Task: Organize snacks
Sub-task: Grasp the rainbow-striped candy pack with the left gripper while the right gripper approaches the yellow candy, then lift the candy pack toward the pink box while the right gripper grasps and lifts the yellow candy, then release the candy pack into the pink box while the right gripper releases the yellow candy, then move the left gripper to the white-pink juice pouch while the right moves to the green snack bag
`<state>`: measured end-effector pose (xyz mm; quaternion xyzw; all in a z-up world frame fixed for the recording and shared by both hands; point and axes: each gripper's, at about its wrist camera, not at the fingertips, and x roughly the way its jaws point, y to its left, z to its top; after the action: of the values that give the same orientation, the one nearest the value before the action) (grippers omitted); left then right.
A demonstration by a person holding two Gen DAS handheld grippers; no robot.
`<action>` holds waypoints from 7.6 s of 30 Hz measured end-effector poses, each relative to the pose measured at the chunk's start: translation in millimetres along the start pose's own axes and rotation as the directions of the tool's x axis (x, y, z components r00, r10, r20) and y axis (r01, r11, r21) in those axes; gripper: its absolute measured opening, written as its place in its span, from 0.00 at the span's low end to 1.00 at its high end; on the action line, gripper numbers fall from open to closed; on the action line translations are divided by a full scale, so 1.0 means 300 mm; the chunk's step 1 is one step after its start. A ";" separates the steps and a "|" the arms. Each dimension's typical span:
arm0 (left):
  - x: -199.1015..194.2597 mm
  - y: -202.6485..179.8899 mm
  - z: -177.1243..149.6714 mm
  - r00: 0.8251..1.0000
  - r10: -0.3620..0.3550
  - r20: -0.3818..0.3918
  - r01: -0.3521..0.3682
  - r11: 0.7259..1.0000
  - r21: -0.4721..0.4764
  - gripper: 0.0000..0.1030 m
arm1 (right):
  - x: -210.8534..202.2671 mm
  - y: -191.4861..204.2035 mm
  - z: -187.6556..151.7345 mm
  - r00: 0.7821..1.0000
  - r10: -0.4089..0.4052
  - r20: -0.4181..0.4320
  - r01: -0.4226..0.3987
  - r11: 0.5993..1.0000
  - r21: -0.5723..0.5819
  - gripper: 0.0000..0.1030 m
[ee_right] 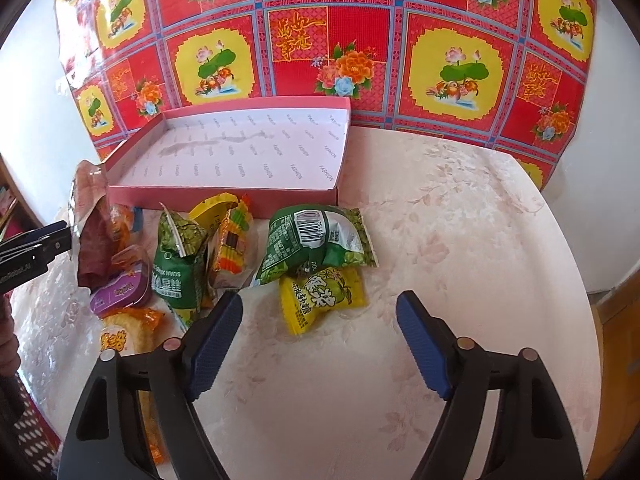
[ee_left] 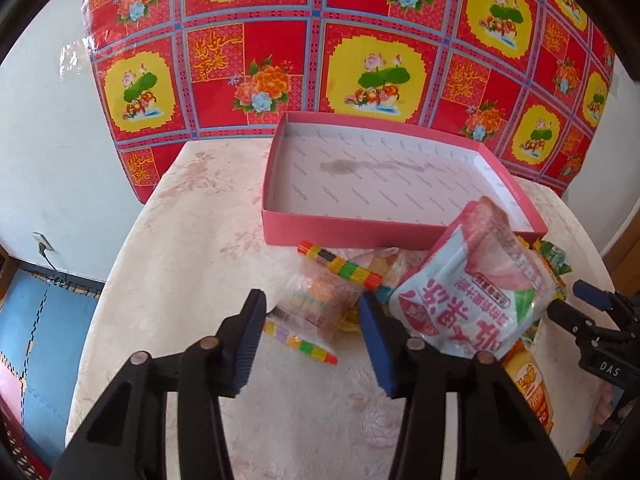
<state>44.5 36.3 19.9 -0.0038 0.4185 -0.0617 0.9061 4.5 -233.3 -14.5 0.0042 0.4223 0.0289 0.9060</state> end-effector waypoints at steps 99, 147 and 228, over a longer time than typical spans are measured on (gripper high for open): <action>-0.229 -0.143 0.186 0.993 -0.074 0.088 0.074 0.997 0.002 0.26 | -0.216 0.063 0.201 0.984 0.164 0.072 -0.155 0.982 -0.106 0.36; 0.209 -0.168 0.389 0.996 -0.059 -0.060 0.061 0.998 0.023 0.26 | 0.156 0.059 0.427 0.980 0.200 -0.011 -0.200 0.979 -0.047 0.36; -0.072 -0.147 0.211 0.998 -0.060 -0.015 0.059 0.995 -0.081 0.42 | -0.094 0.080 0.281 0.968 0.244 0.066 -0.248 0.966 0.077 0.46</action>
<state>74.0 -7.7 80.1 -0.0524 0.4283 -0.0718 0.8992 49.9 -209.6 62.0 0.0959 0.3937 0.1231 0.9059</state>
